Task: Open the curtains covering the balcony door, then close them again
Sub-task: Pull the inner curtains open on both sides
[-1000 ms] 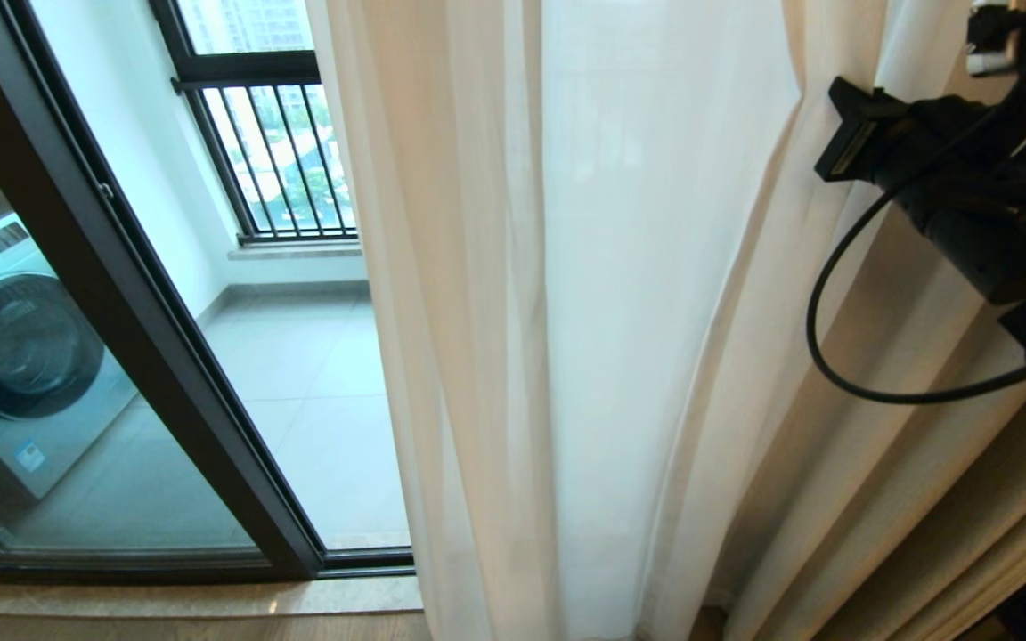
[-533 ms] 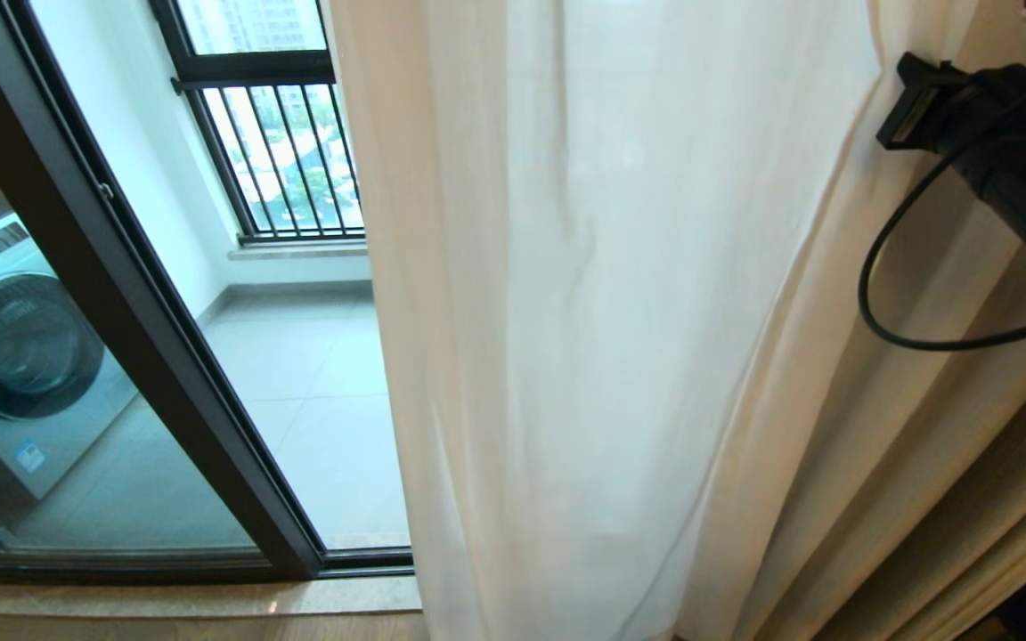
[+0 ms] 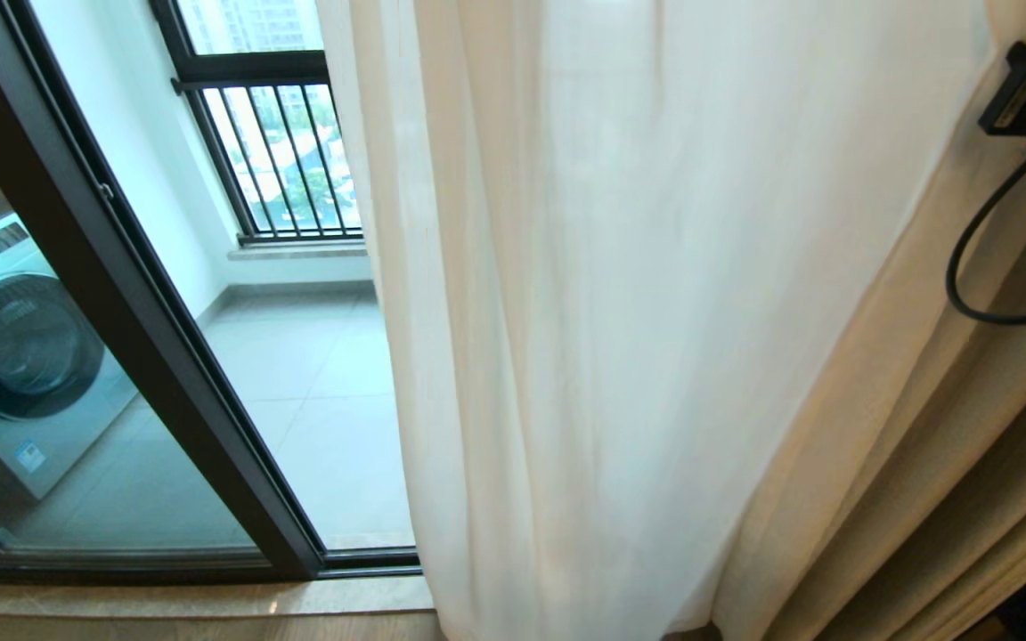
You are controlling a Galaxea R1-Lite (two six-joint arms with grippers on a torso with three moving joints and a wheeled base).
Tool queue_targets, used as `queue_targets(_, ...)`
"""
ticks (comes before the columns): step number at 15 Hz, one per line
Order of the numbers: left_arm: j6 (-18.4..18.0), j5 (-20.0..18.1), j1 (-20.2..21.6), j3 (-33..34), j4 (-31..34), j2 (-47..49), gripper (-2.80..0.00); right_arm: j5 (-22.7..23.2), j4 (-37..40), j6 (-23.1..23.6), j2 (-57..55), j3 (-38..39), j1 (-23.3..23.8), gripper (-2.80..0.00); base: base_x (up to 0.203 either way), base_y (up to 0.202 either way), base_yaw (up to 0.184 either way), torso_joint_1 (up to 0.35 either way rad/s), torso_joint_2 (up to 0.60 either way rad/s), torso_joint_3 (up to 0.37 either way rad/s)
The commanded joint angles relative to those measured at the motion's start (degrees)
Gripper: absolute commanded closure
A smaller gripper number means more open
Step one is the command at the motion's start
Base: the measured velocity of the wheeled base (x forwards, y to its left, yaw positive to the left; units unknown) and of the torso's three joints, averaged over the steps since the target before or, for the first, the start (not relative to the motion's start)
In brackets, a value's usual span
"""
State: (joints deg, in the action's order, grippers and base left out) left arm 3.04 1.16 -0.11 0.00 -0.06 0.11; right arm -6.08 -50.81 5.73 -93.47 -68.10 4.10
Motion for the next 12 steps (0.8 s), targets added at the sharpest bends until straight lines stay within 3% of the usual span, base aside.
queue_targets(1,0.0,0.0,0.0,0.0,0.0,0.0,0.0,-0.1,0.2,0.1,0.2,0.0,3.3,0.0,0.0,0.0,0.0,0.0,0.0,0.0)
queue_targets(12,0.0,0.0,-0.1,0.0,0.0,0.0,0.0,0.0,0.2,-0.1,-3.5,-2.5,18.5,0.0,0.0,0.0,0.0,0.0,0.0,0.0)
